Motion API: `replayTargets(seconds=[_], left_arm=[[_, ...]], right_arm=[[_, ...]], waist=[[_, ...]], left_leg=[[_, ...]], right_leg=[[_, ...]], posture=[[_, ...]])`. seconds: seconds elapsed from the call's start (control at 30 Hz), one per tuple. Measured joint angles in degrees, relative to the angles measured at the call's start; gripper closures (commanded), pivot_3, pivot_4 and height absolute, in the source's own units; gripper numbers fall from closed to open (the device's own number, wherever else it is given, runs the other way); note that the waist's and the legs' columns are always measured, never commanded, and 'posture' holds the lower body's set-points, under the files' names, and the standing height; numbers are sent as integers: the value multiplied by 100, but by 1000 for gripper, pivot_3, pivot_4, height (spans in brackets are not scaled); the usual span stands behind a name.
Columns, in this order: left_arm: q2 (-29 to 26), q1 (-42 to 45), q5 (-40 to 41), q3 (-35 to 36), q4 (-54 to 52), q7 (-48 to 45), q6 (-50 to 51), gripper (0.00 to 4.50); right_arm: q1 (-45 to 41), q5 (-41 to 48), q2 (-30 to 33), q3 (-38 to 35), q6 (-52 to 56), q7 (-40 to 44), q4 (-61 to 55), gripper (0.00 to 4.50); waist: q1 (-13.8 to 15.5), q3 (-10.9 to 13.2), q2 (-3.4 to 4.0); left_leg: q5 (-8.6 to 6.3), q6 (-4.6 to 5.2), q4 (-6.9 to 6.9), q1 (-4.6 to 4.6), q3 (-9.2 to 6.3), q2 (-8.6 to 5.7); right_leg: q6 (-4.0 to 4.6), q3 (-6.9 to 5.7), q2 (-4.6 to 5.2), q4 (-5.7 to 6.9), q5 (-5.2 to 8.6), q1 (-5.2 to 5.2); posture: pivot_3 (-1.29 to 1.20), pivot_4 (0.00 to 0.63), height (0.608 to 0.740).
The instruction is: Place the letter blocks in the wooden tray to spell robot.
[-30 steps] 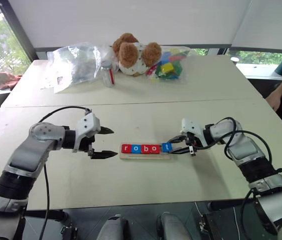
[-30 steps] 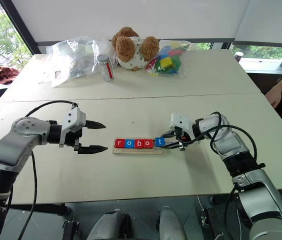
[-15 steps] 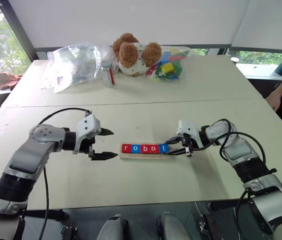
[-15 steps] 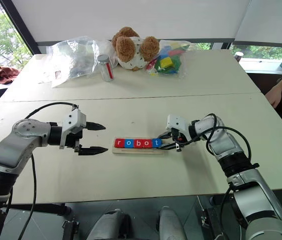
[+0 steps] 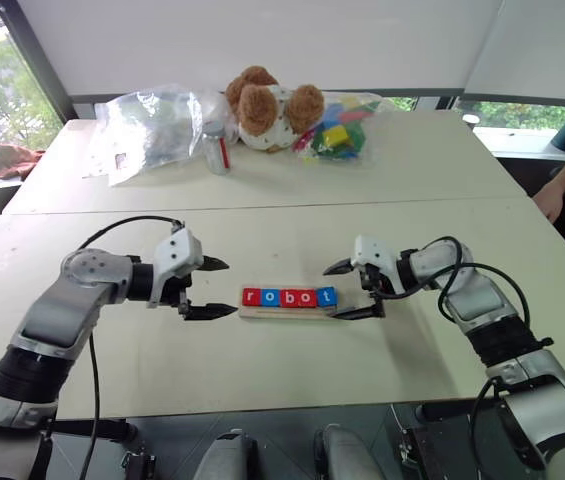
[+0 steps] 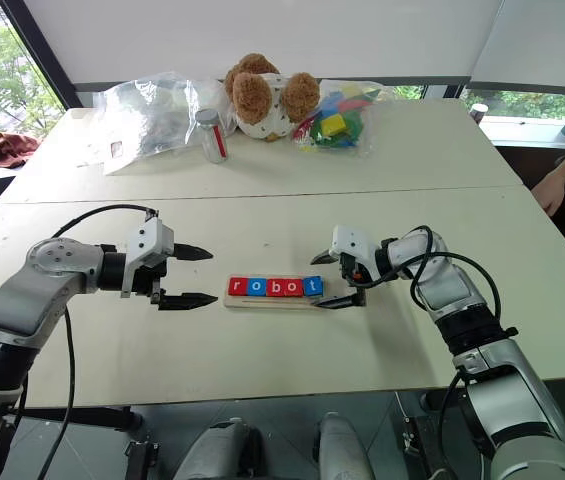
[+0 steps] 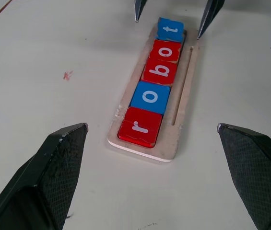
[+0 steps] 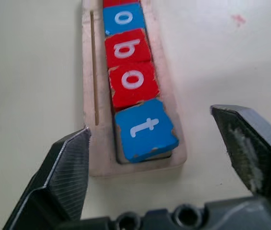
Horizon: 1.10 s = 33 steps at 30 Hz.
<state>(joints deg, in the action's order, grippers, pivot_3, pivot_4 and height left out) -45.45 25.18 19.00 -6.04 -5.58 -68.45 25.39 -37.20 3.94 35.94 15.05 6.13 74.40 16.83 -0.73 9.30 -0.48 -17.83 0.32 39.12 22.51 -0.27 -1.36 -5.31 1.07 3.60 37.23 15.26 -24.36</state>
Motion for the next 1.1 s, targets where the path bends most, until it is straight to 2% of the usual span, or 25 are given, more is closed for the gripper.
replayTargets(seconds=[0.2, 0.4, 0.63, 1.1], left_arm=[[15, 0, -44, 1, 47, 3, -2, 0], [103, 42, -96, -21, 58, 9, -1, 0], [112, 40, -101, -31, 67, 19, 8, 0], [115, -1, -99, -24, 24, 104, 21, 0]], right_arm=[[-130, 188, 31, -387, 343, -366, -112, 34], [-453, -337, -203, -319, -310, -1124, 1019, 34], [-576, -451, -340, -206, -742, -945, 1551, 34], [-283, -316, -330, -208, -519, -684, 972, 34]], waist=[[-2, 0, 0], [-6, 0, 0], [-14, 0, 0], [-14, 0, 0]], left_leg=[[0, 0, 0, 0, 0, 0], [6, -11, -2, 0, 1, 0], [8, -14, -3, 0, 3, 0], [3, -5, -2, 0, 2, 0]], right_leg=[[0, 0, 0, 0, 0, 0], [0, 0, 0, 0, 0, -1], [0, 1, -1, 0, 0, -2], [0, 1, 0, 1, 0, -2]], posture=[[0, 150, 740], [0, 150, 740], [0, 150, 740], [0, 150, 740]])
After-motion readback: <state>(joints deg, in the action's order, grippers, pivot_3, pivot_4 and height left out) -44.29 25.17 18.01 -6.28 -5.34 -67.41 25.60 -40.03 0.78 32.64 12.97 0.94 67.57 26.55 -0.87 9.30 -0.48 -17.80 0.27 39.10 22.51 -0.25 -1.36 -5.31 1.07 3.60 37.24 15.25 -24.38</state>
